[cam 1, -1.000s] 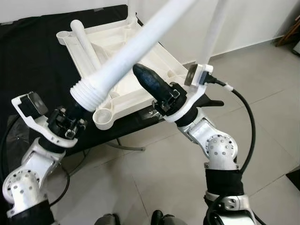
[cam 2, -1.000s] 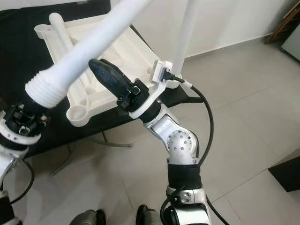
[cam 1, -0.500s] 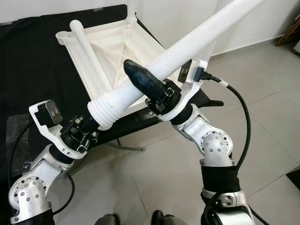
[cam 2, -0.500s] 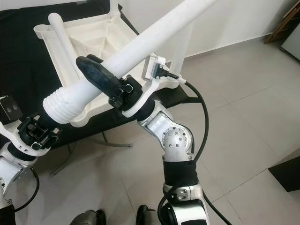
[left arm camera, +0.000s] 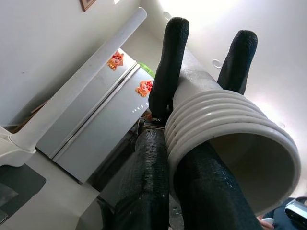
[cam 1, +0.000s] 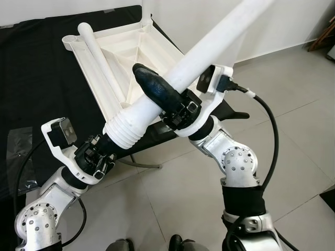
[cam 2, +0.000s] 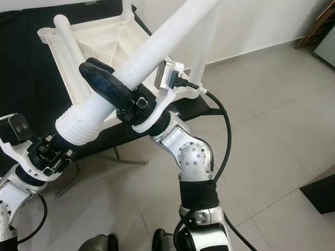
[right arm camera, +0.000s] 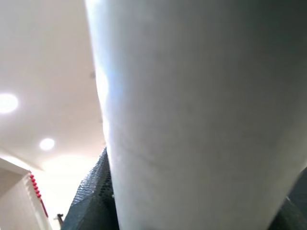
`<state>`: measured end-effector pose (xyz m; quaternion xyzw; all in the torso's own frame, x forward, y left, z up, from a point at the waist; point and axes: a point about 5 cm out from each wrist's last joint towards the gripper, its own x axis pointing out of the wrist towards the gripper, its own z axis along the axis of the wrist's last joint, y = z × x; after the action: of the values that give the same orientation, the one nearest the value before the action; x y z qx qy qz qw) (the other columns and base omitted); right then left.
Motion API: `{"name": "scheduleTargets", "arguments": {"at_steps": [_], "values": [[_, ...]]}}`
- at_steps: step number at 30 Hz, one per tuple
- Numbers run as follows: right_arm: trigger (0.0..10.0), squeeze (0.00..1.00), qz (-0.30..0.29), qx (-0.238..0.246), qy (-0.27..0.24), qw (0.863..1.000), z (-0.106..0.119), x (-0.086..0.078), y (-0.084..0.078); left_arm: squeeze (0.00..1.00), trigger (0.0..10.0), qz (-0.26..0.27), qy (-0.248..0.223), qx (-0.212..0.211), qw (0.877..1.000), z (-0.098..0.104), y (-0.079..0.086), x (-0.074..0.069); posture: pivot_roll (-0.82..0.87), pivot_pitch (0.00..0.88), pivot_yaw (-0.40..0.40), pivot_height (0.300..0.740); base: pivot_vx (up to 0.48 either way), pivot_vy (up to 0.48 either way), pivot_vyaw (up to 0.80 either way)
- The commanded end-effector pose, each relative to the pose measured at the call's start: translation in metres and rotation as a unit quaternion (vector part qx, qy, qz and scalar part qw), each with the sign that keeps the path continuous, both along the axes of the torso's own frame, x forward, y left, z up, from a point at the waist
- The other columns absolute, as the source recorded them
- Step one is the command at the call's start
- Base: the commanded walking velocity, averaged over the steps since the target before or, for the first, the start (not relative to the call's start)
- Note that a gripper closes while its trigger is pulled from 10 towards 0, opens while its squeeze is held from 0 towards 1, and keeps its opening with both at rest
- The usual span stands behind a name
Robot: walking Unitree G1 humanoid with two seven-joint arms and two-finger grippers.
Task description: Building children table
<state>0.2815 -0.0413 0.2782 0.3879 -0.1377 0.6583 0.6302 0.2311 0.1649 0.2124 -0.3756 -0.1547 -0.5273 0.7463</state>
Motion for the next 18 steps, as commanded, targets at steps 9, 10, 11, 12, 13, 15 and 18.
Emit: {"name": "scheduleTargets", "arguments": {"at_steps": [9,10,11,12,13,15,18], "values": [[0.0,0.00,0.003,-0.016,-0.001,1.000,-0.004,-0.003,0.003,0.00,10.0,-0.021,-0.010,0.024,0.999,-0.001,-0.007,-0.002,0.05,0.187,-0.072,0.740,0.000,0.000,0.00],[0.0,0.00,0.003,-0.016,-0.001,1.000,-0.004,-0.003,0.003,0.00,10.0,-0.021,-0.010,0.024,0.999,-0.001,-0.007,-0.002,0.05,0.187,-0.072,0.740,0.000,0.000,0.00],[0.0,0.00,-0.003,-0.017,-0.001,1.000,-0.004,-0.002,0.002,1.00,10.0,-0.010,0.003,0.021,1.000,-0.003,-0.006,0.002,0.05,0.187,-0.071,0.740,0.000,0.000,0.00],[0.0,0.00,-0.009,-0.018,0.000,1.000,-0.004,-0.001,0.001,1.00,10.0,0.004,0.017,0.018,1.000,-0.005,-0.004,0.006,0.05,0.188,-0.069,0.740,0.000,0.000,0.00],[0.0,0.00,-0.015,-0.019,0.002,1.000,-0.005,0.001,0.000,1.00,10.0,0.015,0.030,0.011,0.999,-0.006,-0.002,0.010,0.05,0.188,-0.070,0.740,0.000,0.000,0.00],[0.0,0.00,-0.023,-0.019,0.003,1.000,-0.004,0.003,-0.001,1.00,10.0,0.022,0.035,0.008,0.999,-0.007,-0.001,0.012,0.05,0.190,-0.069,0.740,0.000,0.000,0.00],[0.0,0.00,-0.054,-0.009,0.012,0.998,0.000,0.011,-0.009,1.00,10.0,0.015,0.026,0.006,1.000,-0.006,0.004,0.006,0.05,0.191,-0.070,0.740,0.000,0.000,0.00]]}}
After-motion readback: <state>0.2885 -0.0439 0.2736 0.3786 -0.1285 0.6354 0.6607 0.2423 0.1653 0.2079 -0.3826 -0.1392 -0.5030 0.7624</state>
